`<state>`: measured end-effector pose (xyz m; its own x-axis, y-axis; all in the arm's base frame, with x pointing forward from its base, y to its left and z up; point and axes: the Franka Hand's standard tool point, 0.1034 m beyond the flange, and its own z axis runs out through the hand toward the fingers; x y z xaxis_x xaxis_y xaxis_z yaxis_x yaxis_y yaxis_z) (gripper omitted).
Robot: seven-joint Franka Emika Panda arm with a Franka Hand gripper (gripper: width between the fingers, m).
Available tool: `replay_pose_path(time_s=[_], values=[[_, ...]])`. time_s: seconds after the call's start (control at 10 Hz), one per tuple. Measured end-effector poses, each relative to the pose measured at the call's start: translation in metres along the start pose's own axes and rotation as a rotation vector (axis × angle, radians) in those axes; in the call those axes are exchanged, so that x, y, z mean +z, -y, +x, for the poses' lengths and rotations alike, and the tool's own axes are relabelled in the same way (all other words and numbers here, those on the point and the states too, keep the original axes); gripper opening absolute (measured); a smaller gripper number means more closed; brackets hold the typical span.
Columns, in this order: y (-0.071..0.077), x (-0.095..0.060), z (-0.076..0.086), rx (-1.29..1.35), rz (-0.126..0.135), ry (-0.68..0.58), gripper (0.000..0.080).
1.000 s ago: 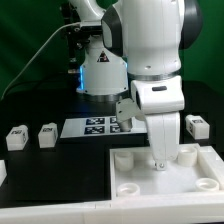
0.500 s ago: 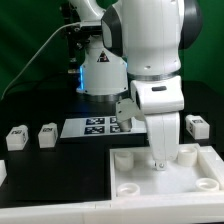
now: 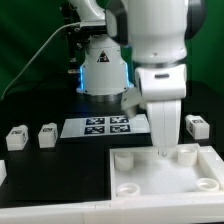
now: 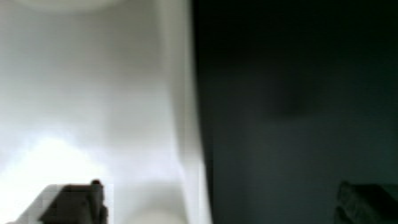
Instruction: Assemble one leg
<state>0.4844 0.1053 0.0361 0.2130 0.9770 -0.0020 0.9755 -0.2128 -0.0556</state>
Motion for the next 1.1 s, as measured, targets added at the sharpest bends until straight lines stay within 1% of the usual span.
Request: replay_pose_path(time_s=[0.2,0.3,0.4,0.5,0.6,0.7,0.8,1.0,1.1], values=[[0.011,-0.017,0.033,0.112,-0.016,0.008,0.0649],[0.023,-0.022,0.05,0.173,-0.012,0.072,0.0649],[0.032,-0.026,0.066,0.226,0.008,0.189,0.0649],[0.033,-0.024,0.074,0.249,0.03,0.263,0.0649],[0.036,-0.02,0.072,0.253,0.063,0.319,0.0649],[0.042,-0.021,0.069,0.254,0.095,0.422,0.0649],[0.04,-0.019,0.077,0.245,0.098,0.43,0.0649],[0.04,-0.019,0.076,0.277,0.095,0.425,0.0649],[0.048,-0.02,0.072,0.445,0.06,0.396,0.0649]])
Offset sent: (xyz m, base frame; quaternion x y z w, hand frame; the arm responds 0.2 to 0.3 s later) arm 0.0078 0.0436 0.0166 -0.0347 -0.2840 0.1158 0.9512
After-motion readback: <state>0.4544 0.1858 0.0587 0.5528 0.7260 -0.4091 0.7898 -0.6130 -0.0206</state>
